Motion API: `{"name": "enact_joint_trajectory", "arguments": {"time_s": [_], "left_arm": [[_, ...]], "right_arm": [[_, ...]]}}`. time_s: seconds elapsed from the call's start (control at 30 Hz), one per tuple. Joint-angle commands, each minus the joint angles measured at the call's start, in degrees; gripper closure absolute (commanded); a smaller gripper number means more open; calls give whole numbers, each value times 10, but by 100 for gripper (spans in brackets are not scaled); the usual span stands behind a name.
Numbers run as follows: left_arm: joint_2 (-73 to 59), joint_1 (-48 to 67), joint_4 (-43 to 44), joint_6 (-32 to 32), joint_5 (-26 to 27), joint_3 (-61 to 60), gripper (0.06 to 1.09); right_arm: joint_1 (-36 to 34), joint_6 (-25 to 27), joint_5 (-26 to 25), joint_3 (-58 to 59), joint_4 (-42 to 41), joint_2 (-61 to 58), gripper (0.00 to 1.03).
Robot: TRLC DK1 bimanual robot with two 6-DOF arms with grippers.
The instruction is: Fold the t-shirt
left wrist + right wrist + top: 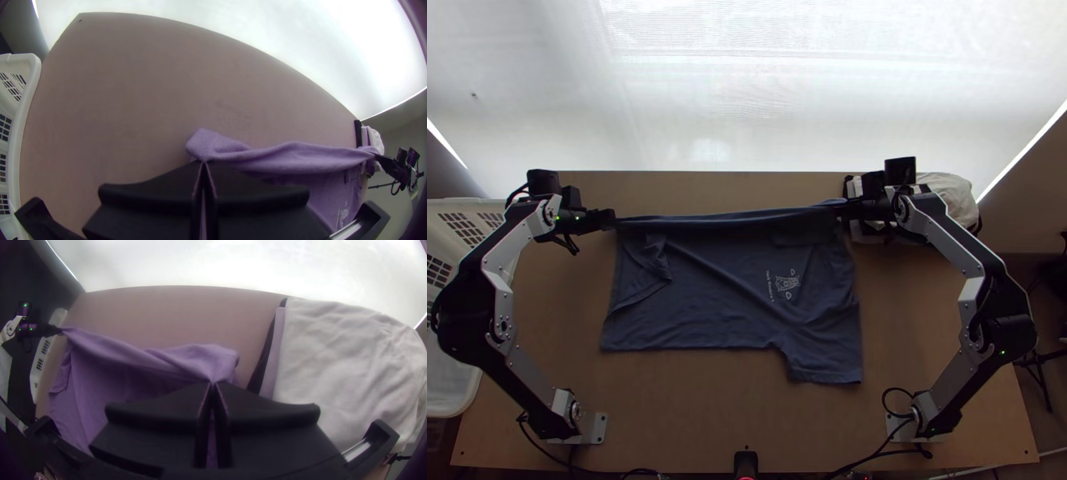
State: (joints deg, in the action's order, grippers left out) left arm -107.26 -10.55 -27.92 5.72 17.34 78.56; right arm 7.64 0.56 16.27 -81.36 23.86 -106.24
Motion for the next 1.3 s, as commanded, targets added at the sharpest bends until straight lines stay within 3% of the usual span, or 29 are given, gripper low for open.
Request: {"name": "enact_joint_trajectory", "arguments": {"time_s": [0.0,0.53,1.0,1.07,1.13,1.23,1.27], "left_arm": [[22,-11,-7,-26,1,-25,105],[65,-21,-27,-61,8,-83,105],[57,-4,-7,-71,5,-122,105],[52,-2,5,-71,4,-122,98],[57,3,8,-78,5,-125,79],[83,9,13,-95,9,-132,50],[93,11,16,-102,10,-135,36]], "right_arm": [[-4,13,-12,16,20,9,100],[-3,18,-33,36,85,27,100],[13,18,-33,87,93,51,99],[16,19,-33,89,92,49,87],[19,17,-33,91,93,49,72],[20,16,-55,92,110,49,8],[20,16,-60,92,123,49,3]]}}
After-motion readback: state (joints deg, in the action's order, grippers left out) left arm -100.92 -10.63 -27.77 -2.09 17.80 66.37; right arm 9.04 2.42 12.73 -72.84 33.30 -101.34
